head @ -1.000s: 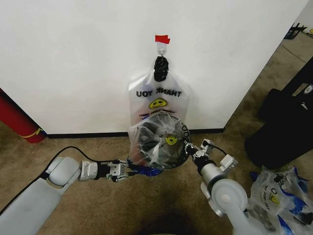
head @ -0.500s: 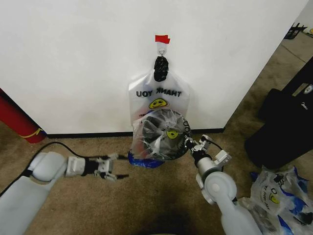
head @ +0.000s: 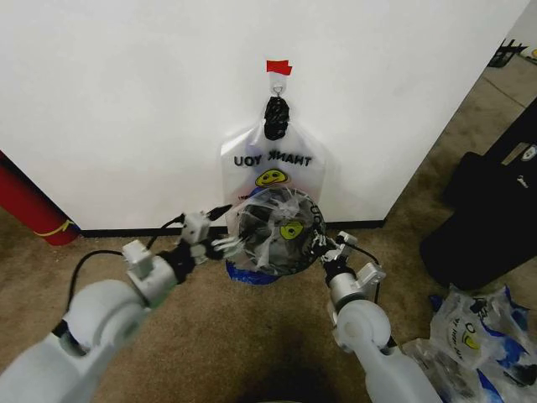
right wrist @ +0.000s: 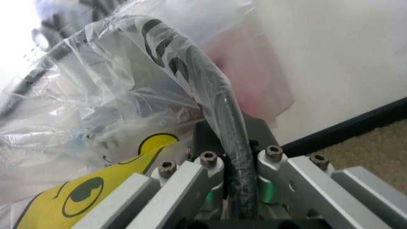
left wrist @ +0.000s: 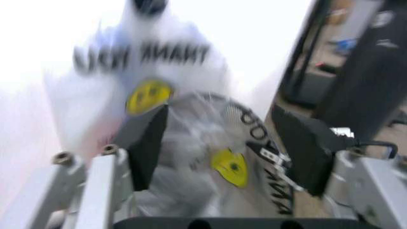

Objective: Pick up the garbage bag from the wall and place it over the trash bin.

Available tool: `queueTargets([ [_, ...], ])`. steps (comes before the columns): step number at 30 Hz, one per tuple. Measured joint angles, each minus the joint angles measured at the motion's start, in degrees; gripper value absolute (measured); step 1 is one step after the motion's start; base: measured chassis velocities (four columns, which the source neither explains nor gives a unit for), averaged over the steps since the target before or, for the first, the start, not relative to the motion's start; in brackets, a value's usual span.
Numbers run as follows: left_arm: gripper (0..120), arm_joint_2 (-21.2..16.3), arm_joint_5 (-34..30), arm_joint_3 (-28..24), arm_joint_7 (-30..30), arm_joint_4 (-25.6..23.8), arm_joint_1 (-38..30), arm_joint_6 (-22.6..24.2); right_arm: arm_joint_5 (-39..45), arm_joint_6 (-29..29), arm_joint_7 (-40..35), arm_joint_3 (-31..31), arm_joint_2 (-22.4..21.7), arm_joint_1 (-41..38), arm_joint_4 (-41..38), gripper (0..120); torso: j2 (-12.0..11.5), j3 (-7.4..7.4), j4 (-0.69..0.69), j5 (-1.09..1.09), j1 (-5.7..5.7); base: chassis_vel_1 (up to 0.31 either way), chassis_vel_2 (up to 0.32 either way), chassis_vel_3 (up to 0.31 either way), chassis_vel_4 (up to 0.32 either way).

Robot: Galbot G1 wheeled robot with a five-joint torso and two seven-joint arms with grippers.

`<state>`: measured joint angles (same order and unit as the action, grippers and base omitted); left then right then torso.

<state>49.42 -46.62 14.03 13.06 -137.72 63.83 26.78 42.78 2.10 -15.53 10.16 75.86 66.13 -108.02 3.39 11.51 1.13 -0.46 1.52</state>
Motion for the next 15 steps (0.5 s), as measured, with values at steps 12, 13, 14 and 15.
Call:
queueTargets([
  [12,22,8.53,-2.38,-2.73,15.04,-1.12,0.7,8.86,-2.27,1.19,4.79,-0.26,-3.26,-0.42,1.57,1,0.0,0.01,-0.03,0.0,0.0,0.0,0.0,0.0,0.0],
  [13,21,8.5,-2.36,-2.72,15.06,-1.21,0.69,9.06,-2.37,1.19,4.95,-0.23,-3.28,-0.42,1.62,1,0.0,0.01,-0.03,0.0,0.0,0.0,0.0,0.0,0.0],
  [14,11,8.1,-2.31,-2.9,15.23,-1.96,0.68,10.43,-2.93,1.24,5.93,-0.01,-3.43,-0.42,1.89,1,0.0,0.01,-0.03,0.02,0.0,0.0,0.0,0.0,0.0],
  [15,11,8.1,-2.31,-2.9,15.23,-1.96,0.68,10.43,-2.93,1.24,5.93,-0.01,-3.43,-0.42,1.89,1,0.0,0.01,-0.03,0.02,0.0,0.0,0.0,0.0,0.0],
])
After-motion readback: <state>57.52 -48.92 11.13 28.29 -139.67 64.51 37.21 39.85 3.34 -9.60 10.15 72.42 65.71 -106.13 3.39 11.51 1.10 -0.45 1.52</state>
